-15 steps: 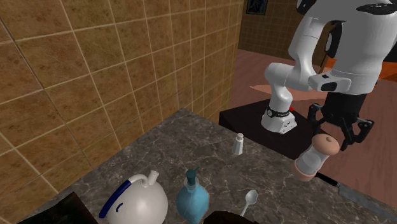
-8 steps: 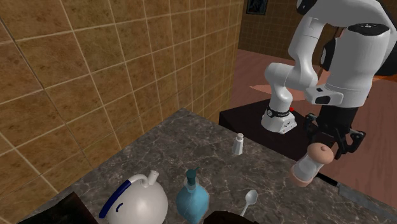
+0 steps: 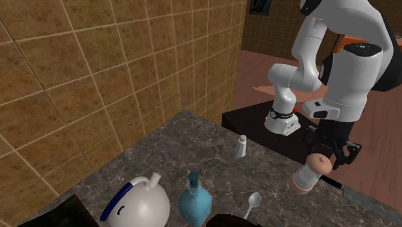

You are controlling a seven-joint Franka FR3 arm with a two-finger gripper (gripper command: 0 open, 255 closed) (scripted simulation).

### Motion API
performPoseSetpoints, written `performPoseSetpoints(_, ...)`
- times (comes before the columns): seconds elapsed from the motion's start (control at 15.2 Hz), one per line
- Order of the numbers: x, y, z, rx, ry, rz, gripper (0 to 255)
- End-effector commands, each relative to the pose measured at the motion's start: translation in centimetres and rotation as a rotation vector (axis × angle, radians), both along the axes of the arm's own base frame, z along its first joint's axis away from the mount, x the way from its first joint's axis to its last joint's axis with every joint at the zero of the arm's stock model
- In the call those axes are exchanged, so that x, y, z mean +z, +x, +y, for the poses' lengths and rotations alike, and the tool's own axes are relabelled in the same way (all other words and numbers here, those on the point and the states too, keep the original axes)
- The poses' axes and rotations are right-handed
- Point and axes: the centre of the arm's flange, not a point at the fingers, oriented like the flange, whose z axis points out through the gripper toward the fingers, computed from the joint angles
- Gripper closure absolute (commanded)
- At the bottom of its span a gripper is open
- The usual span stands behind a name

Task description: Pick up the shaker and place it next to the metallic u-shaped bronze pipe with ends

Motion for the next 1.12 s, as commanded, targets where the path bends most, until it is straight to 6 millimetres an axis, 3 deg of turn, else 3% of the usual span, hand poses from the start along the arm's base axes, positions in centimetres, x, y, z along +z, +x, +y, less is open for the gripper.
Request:
performPoseSetpoints(0.0,-1.1,0.1,0.0,0.000,0.000,-0.001,255)
performPoseSetpoints(0.2,-2.5,0.1,0.0,0.000,0.000,-0.001,255)
performPoseSetpoints(0.73,-2.5,0.1,0.0,0.000,0.000,-0.001,255)
performPoseSetpoints(0.79,-2.5,0.1,0.0,0.000,0.000,-0.001,0)
performPoseSetpoints(1.06,-2.5,0.1,0.0,0.000,0.000,-0.001,0)
